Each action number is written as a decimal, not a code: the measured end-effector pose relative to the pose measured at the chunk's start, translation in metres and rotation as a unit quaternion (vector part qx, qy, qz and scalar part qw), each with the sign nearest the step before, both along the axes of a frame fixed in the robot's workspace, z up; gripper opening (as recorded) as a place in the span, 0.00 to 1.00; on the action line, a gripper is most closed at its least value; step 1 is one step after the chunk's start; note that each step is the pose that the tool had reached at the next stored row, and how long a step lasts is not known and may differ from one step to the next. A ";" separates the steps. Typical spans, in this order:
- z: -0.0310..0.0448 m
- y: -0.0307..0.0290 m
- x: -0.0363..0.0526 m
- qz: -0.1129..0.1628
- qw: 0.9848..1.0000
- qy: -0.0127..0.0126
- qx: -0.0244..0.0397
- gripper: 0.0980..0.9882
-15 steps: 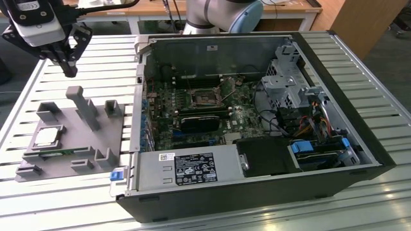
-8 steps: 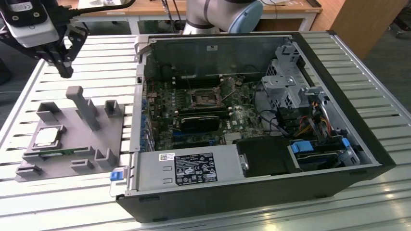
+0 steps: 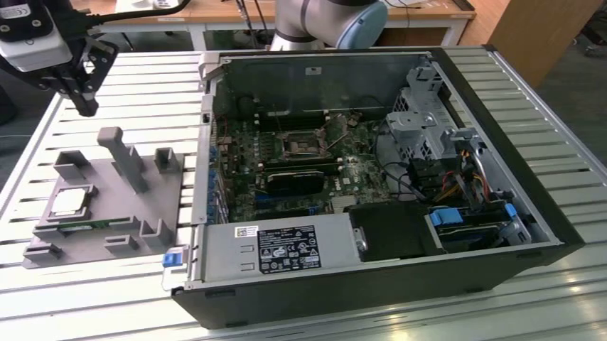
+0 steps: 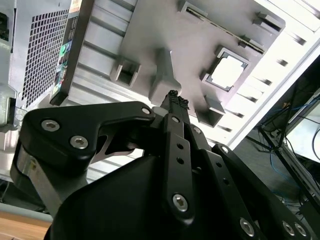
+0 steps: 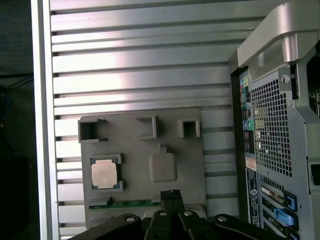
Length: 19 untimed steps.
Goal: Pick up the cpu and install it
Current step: 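Reach for the cpu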
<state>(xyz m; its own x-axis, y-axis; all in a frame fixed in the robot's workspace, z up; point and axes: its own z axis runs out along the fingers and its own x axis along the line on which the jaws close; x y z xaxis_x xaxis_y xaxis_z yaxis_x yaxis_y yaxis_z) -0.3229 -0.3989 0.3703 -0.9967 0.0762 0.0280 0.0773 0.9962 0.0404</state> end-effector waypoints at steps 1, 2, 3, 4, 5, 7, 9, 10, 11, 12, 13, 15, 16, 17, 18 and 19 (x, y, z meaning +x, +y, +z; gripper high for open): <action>-0.0001 0.0000 -0.0010 0.000 1.000 0.000 0.000 0.01; -0.0002 0.0000 -0.0017 0.000 1.000 0.000 0.000 0.01; -0.0004 0.0000 -0.0025 0.000 1.000 0.000 0.000 0.01; -0.0005 0.0000 -0.0033 0.000 1.000 0.000 0.000 0.01; -0.0007 0.0000 -0.0040 0.000 1.000 0.000 0.000 0.01; -0.0010 0.0000 -0.0059 0.000 1.000 0.000 0.000 0.01; -0.0013 0.0000 -0.0076 0.000 1.000 0.000 0.000 0.01; -0.0014 0.0000 -0.0085 0.000 1.000 0.000 0.000 0.01; -0.0016 0.0000 -0.0095 0.000 1.000 0.000 0.000 0.01; -0.0017 0.0000 -0.0104 0.000 1.000 0.000 0.000 0.01; -0.0018 0.0000 -0.0112 0.000 1.000 0.000 0.000 0.01; -0.0022 0.0000 -0.0125 0.000 1.000 0.000 0.000 0.01; -0.0025 0.0000 -0.0130 0.000 1.000 0.000 0.000 0.01; -0.0027 0.0000 -0.0133 0.000 1.000 0.000 0.000 0.01; -0.0029 0.0000 -0.0138 0.000 1.000 0.000 0.000 0.01; -0.0031 0.0000 -0.0143 0.000 1.000 0.001 0.000 0.01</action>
